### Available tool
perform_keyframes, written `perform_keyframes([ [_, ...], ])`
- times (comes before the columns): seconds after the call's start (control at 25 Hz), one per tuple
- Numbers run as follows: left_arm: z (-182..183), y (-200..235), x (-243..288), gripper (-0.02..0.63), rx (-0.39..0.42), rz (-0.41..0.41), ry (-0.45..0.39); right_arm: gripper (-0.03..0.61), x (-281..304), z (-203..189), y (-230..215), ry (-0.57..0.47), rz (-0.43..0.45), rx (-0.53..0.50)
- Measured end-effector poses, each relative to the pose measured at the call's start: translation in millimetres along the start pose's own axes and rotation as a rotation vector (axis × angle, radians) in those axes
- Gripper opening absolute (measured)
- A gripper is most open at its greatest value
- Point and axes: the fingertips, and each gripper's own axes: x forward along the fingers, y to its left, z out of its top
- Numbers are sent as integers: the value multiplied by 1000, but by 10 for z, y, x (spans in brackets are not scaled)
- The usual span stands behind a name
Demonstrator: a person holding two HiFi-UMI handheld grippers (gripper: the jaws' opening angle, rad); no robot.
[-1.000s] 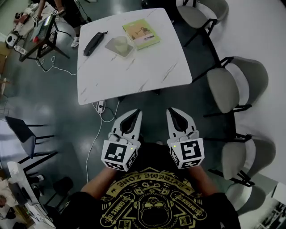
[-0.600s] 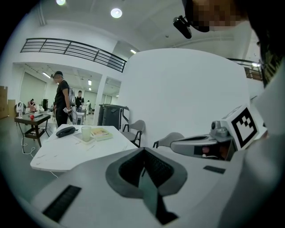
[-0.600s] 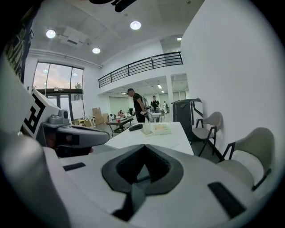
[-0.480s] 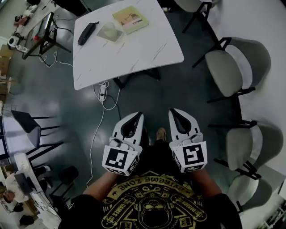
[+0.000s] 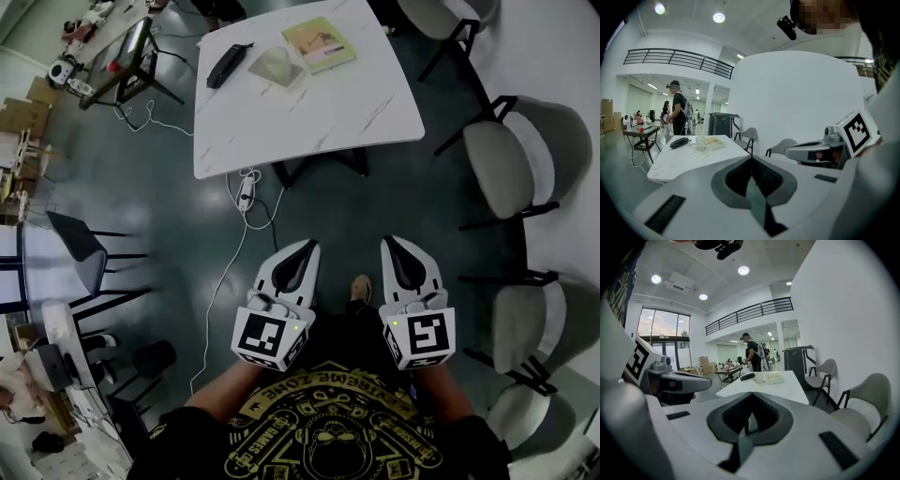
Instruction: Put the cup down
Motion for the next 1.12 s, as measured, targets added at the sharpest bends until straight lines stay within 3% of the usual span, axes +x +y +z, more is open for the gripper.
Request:
perform_keyframes([
  [0.48,-26,609,-556,9,-30,35,-43,6,110,-60,834,45,10,-8],
  [1.12,-84,823,-791,9,-27,44,-64,5,138,-74,1155,54,8,-44],
])
